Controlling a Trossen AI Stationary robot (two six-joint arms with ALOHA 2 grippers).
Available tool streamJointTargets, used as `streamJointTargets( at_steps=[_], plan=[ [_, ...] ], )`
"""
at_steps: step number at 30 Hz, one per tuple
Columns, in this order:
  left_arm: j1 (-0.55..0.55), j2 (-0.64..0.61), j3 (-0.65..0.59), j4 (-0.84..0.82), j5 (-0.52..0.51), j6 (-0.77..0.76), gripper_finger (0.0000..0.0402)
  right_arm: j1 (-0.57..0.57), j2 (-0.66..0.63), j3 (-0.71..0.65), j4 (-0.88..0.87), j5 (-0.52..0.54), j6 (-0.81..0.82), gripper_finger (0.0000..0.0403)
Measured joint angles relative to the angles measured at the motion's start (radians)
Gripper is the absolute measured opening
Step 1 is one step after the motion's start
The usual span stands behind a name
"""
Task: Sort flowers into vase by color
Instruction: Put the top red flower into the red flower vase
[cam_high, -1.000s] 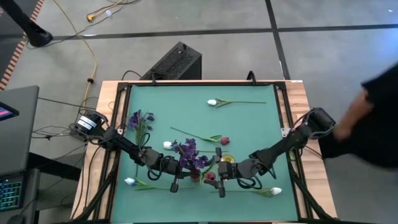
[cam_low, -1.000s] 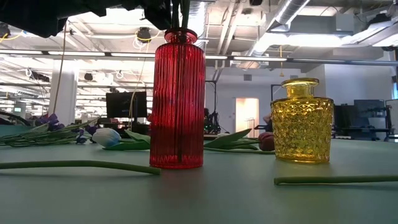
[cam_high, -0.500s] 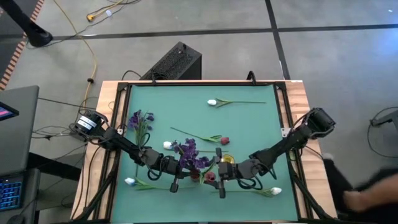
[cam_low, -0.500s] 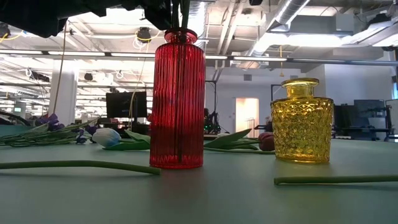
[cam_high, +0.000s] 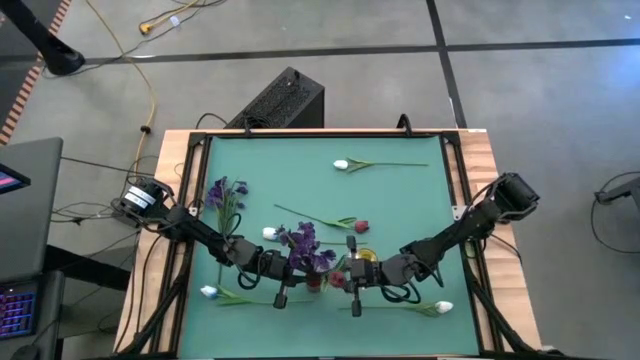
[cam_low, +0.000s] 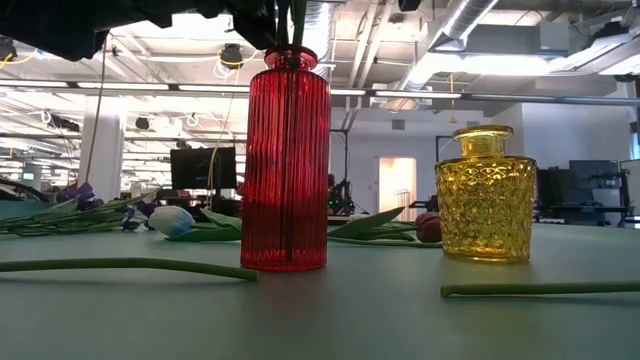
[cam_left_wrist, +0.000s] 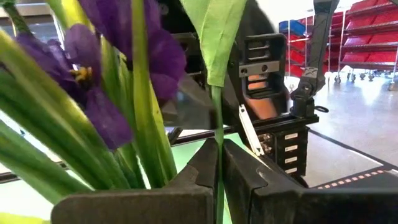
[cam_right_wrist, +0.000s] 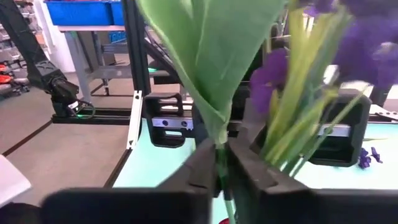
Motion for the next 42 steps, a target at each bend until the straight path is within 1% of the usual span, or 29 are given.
streamJointTargets(
  at_steps=[2,4,8,12,15,19,24,29,37,42],
  plan=[
    [0.0,0.0,0.0,0.0,0.0,-0.006,0.0,0.0,0.0,0.0,0.0,0.0,0.0,0.0033],
    [0.0,0.0,0.0,0.0,0.001,-0.016,0.0,0.0,0.0,0.0,0.0,0.0,-0.004,0.0019],
    [0.0,0.0,0.0,-0.001,0.001,-0.017,0.0012,-0.001,-0.001,0.0,0.0,0.0,-0.003,0.0019],
    [0.0,-0.002,0.0,-0.026,0.0,-0.008,0.0041,-0.006,0.0,0.0,-0.002,0.0,0.001,0.0038],
    [0.0,-0.018,0.0,-0.081,-0.001,-0.002,0.0067,-0.011,0.0,0.0,-0.002,0.001,0.001,0.0041],
    [-0.001,-0.064,0.0,-0.154,-0.005,0.0,0.0095,-0.012,-0.001,0.0,-0.002,0.001,0.0,0.0031],
    [-0.005,-0.137,0.0,-0.266,-0.004,-0.005,0.0118,-0.012,-0.001,0.0,-0.002,0.001,0.0,0.0031],
    [-0.008,-0.21,0.0,-0.409,0.004,-0.038,0.0124,-0.013,0.0,0.0,-0.005,0.001,0.0,0.0037],
    [-0.008,-0.307,0.0,-0.587,0.082,-0.032,0.0124,-0.03,-0.001,0.0,-0.027,-0.004,0.007,0.0036],
    [-0.008,-0.376,0.0,-0.715,0.081,-0.029,0.0124,-0.031,0.005,0.0,-0.047,-0.007,0.009,0.0037]
  ],
)
